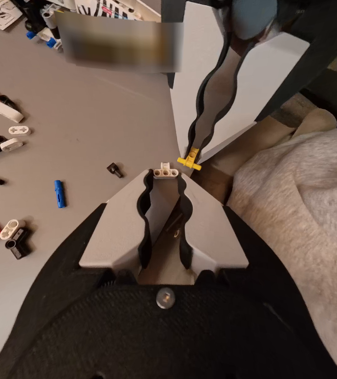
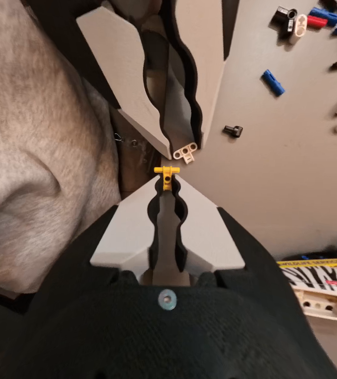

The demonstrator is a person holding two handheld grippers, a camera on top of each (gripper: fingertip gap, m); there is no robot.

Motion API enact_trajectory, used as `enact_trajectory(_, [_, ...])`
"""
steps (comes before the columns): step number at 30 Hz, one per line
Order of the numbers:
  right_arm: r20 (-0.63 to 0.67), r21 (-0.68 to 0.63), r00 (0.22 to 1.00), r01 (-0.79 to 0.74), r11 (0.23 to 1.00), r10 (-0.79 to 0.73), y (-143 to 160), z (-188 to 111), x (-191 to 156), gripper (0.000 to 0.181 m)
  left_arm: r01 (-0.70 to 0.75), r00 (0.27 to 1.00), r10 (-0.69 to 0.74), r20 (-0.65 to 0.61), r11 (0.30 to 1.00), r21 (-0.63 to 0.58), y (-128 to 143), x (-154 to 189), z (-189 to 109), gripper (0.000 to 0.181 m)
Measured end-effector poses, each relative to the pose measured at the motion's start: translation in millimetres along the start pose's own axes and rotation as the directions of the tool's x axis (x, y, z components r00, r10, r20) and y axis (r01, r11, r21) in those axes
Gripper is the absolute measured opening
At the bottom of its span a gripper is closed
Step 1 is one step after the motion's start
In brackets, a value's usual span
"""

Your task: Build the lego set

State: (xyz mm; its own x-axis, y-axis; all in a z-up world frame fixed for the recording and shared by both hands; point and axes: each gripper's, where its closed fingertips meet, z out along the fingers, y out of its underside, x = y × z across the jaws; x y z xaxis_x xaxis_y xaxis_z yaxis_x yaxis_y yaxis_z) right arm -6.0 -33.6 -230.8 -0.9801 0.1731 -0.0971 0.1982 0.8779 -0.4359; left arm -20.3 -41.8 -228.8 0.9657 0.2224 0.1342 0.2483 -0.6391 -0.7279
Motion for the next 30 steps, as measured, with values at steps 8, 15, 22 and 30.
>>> enact_trajectory(8, [0.019,-0.050,0.990,0.143,0.988,-0.142,-0.6,2.2,-4.8,0.005,-0.013,0.992,0.023,-0.125,0.996,0.084,-2.9,4.1,-5.4,0.022])
enact_trajectory(15, [0.035,-0.039,0.983,0.184,0.982,-0.182,-1.0,2.9,-5.7,0.005,-0.030,0.986,0.044,-0.160,0.996,0.088,-1.6,7.4,-7.2,0.022])
enact_trajectory(22, [0.051,0.028,0.980,0.191,0.981,-0.192,-5.7,5.0,-4.7,0.005,-0.054,0.984,0.064,-0.165,0.996,0.068,0.2,8.8,-6.5,0.022])
enact_trajectory(30, [0.031,0.020,0.984,0.176,0.984,-0.177,-3.6,4.8,-4.9,0.005,-0.045,0.980,0.058,-0.192,0.997,0.070,-0.3,9.2,-7.3,0.022])
